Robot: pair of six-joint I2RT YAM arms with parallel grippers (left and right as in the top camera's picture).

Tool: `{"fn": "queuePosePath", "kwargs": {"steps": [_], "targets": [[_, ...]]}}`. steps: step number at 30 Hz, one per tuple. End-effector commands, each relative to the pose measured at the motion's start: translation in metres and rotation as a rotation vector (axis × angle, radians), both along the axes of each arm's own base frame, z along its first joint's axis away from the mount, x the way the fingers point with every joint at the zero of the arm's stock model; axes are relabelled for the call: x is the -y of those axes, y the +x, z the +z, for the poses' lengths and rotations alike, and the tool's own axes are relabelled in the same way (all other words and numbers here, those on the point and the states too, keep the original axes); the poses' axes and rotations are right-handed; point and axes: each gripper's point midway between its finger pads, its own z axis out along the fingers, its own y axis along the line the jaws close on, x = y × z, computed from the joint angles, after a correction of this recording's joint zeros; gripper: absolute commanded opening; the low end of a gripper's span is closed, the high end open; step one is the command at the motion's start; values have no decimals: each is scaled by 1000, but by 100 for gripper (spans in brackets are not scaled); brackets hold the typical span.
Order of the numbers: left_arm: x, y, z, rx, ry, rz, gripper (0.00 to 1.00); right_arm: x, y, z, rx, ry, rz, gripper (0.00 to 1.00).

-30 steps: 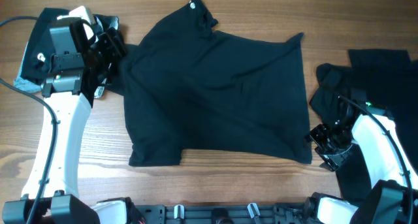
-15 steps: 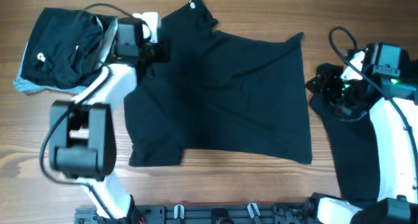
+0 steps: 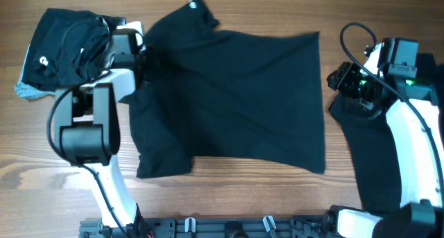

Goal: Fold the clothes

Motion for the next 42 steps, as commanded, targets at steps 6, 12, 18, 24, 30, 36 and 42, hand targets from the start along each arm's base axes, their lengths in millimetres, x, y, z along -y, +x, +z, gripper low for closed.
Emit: {"fn": "queuePosePath", "kwargs": {"steps": [6, 12, 18, 24, 30, 36, 42], "targets": [[-14, 16, 20, 7, -141, -3, 33, -19, 19, -83, -170, 12, 58, 64], [-11, -2, 147, 120, -134, -16, 61, -16, -87, -112, -619, 1, -14, 64], [-7, -61, 207, 70, -136, -8, 68, -33, -152, -156, -784, 82, -52, 64], [-9, -96, 186, -92, -153, 16, 71, -43, -176, -180, -810, 142, -128, 23], [-37, -128, 172, -215, -174, 102, 67, 2, -173, -160, -808, 94, -304, 6], [-43, -177, 131, -470, -246, 270, 65, 25, -169, -140, -720, 70, -360, 22], [-32, -237, 72, -704, -257, 296, 65, 27, -165, -139, -693, 60, -327, 47]]}}
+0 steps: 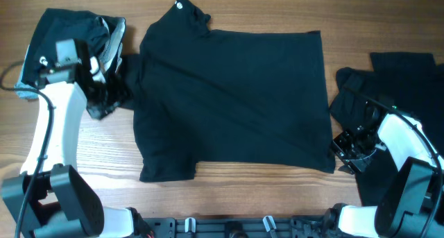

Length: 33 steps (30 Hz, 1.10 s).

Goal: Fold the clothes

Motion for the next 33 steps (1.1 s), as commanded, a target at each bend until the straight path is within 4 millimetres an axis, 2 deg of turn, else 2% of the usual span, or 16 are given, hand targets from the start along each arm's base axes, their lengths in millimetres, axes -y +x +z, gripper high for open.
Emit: {"fn": "queuePosePath", "kwargs": {"steps": [1, 4, 6, 11, 12, 13, 14, 15, 18, 21, 25, 26, 27, 30, 31, 33], "targets": [[4, -36, -34, -123, -13, 26, 65, 7, 12, 4, 55, -27, 29, 47], [7, -49, -62, -147, -23, 63, 59, 4, 21, 4, 99, -6, 35, 47], [9, -60, -83, -163, -33, 113, 50, 3, 26, 4, 122, 1, 41, 47], [12, -72, -113, -145, -39, 169, 49, 5, 32, 3, 150, -7, 55, 47], [12, -74, -116, -144, -40, 173, 44, 6, 34, 3, 155, -8, 55, 48], [13, -80, -120, -156, -41, 175, 32, 6, 35, 3, 162, -11, 55, 48], [14, -85, -121, -176, -43, 176, 10, 7, 37, 3, 168, -13, 55, 48], [15, -92, -121, -205, -46, 179, 4, 7, 38, 3, 173, -15, 56, 48], [-2, -99, -113, -254, -24, 264, 4, 8, 39, 3, 180, -16, 70, 48], [-29, -99, -93, -251, -4, 350, 4, 8, 40, 3, 186, -17, 80, 48], [-43, -98, -81, -210, 5, 398, 6, 10, 45, 2, 210, -22, 97, 48], [-44, -95, -80, -200, 5, 396, 33, 7, 51, 3, 242, -6, 128, 48], [-43, -94, -80, -196, 0, 395, 43, 3, 60, 6, 291, 22, 163, 48], [-41, -83, -73, -157, -20, 348, 46, -13, 93, 28, 467, 130, 292, 47], [-45, -74, -62, -131, -11, 333, 47, -19, 117, 50, 577, 173, 339, 47], [-50, -52, -39, -56, -5, 287, 47, -22, 149, 75, 704, 175, 360, 47]]}}
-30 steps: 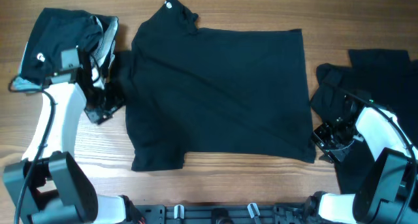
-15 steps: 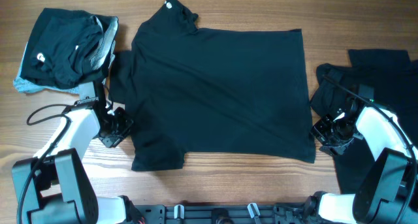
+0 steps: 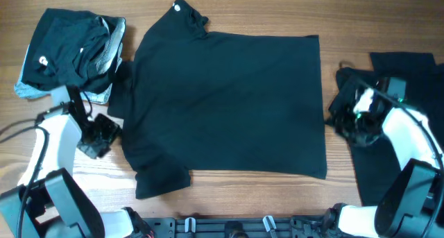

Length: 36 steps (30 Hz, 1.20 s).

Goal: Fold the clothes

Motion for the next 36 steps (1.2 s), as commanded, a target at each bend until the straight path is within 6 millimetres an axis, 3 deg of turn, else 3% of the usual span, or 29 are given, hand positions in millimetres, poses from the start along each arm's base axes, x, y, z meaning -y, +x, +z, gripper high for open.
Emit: {"fn": "queuePosePath", "kwargs": {"steps": [1, 3, 5, 8, 11, 17, 20, 25, 26, 28, 30, 33, 36], "targets": [[-11, 46, 47, 171, 49, -90, 48, -19, 61, 53, 290, 69, 117, 47], [-6, 71, 69, 266, 73, -177, 48, -29, 95, 66, 426, 28, 142, 45], [18, 96, 84, 369, 64, -313, 48, -31, 126, 70, 515, -30, 110, 28], [55, 115, 91, 449, 82, -493, 43, -42, 161, 64, 588, -22, 69, 18], [96, 125, 96, 508, 99, -680, 39, -45, 192, 50, 585, -10, 64, 17], [127, 130, 99, 533, 142, -776, 57, -35, 261, 14, 499, -27, 82, 19], [128, 129, 98, 530, 141, -777, 59, -26, 265, -14, 442, -63, 53, 19], [128, 132, 100, 541, 145, -776, 66, -18, 246, -79, 292, -100, 33, 20], [128, 132, 100, 541, 145, -776, 66, -12, 245, -87, 275, -132, 13, 19], [128, 131, 100, 541, 145, -776, 68, 26, 241, -102, 215, -250, -168, 19], [128, 132, 100, 541, 145, -776, 69, 48, 250, -97, 246, -226, -296, 17], [128, 134, 101, 552, 149, -776, 71, 46, 274, -77, 356, -123, -296, 18], [128, 134, 101, 554, 150, -776, 74, 48, 275, -74, 355, -124, -299, 18]]}}
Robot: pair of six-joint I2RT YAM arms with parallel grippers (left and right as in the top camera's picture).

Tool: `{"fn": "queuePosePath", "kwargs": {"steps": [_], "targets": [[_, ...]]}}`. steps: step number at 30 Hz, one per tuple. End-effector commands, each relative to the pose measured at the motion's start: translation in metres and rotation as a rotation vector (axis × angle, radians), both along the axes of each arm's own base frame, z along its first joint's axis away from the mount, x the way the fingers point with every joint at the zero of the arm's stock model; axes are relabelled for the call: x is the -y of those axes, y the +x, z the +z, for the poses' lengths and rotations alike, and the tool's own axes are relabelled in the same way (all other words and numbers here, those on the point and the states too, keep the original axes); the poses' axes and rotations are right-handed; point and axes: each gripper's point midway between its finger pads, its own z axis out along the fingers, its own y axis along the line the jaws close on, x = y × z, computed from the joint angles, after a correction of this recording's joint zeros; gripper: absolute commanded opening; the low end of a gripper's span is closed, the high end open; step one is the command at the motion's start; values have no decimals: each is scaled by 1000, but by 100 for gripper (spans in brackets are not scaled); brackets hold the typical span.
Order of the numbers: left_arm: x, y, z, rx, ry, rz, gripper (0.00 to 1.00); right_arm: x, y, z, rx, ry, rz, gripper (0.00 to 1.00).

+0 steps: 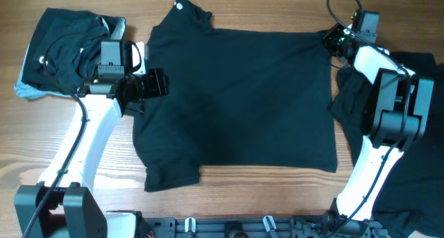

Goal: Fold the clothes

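Note:
A black T-shirt (pixel 236 99) lies spread flat across the middle of the table. Its collar with a white tag (pixel 179 3) points to the back left, and one sleeve (pixel 170 172) sticks out at the front left. My left gripper (pixel 157 84) rests on the shirt's left edge near the shoulder; its black fingers blend into the cloth, so their state is unclear. My right gripper (pixel 330 39) sits at the shirt's back right corner and appears shut on it.
A heap of black and grey clothes (pixel 59 40) lies at the back left, just behind the left arm. More black garments (pixel 416 120) lie along the right side under the right arm. A black rail (pixel 229 227) runs along the front edge.
Left gripper moved from the table off the shirt's front left onto its left edge. Right gripper moved from the right-hand garments to the shirt's back right corner. The shirt has shifted slightly right.
First the shirt lay wrinkled, left gripper at its back left edge, right gripper off to the right. Then both grippers stood wider apart and the shirt lay flatter. Then both were off the shirt at its sides. Now both are at its back half.

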Motion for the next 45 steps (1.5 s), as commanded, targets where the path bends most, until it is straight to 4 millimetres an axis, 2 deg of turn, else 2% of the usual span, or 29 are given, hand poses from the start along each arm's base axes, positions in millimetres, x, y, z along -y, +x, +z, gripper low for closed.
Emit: {"fn": "queuePosePath", "kwargs": {"steps": [1, 4, 6, 7, 9, 10, 12, 14, 15, 17, 18, 20, 21, 23, 26, 29, 31, 33, 34, 39, 41, 43, 45], "targets": [[0, 4, 10, 37, 14, -11, 74, 18, -15, -38, -100, -13, -73, 18], [0, 4, 10, 38, 15, -12, 75, 43, -32, -41, -174, 4, -204, 17], [-1, 6, 11, 46, 19, -10, 76, 51, -36, -32, -171, 27, -191, 18], [-2, 9, 13, 63, 31, -19, 76, 48, -31, -18, -128, 29, -116, 27], [-3, 20, 20, 119, 42, -17, 77, 31, -20, 33, 11, 5, 80, 52], [-5, 28, 25, 156, 53, -7, 77, 21, -19, 64, 76, 2, 160, 60], [-7, 45, 33, 228, 63, 5, 77, 0, -26, 123, 170, 18, 261, 63], [-6, 64, 37, 297, 58, 7, 77, -18, -42, 168, 210, 25, 304, 64], [-5, 76, 32, 323, 56, 8, 76, -29, -51, 186, 216, 20, 325, 65], [-3, 97, 10, 340, 49, 3, 53, -58, -69, 205, 201, 24, 380, 65], [1, 107, -5, 344, 34, -9, 43, -73, -76, 206, 183, 23, 412, 65], [9, 120, -30, 343, 4, -32, 26, -97, -88, 195, 107, 28, 442, 64], [12, 126, -56, 327, -10, -44, 20, -110, -97, 182, 39, 5, 449, 64], [12, 129, -84, 295, -9, -43, 13, -122, -107, 167, -29, -35, 458, 64], [4, 131, -121, 256, 16, -12, 12, -136, -121, 148, -106, -80, 476, 65], [-15, 135, -144, 248, 96, 72, 5, -144, -136, 131, -179, -86, 495, 65], [-35, 139, -152, 259, 162, 152, 4, -144, -145, 121, -217, -82, 497, 65], [-55, 154, -142, 309, 180, 246, 4, -143, -152, 111, -244, -76, 496, 65], [-60, 166, -129, 339, 159, 278, 5, -143, -156, 103, -263, -73, 496, 65], [-34, 213, -72, 437, 46, 195, 7, -136, -168, 85, -315, -95, 475, 66], [-28, 223, -55, 461, 45, 179, 9, -130, -171, 79, -340, -111, 440, 66], [-22, 226, -37, 436, 28, 157, 20, -129, -172, 77, -344, -119, 443, 66], [-18, 212, -17, 384, 8, 135, 35, -127, -178, 75, -365, -133, 462, 66]]}}
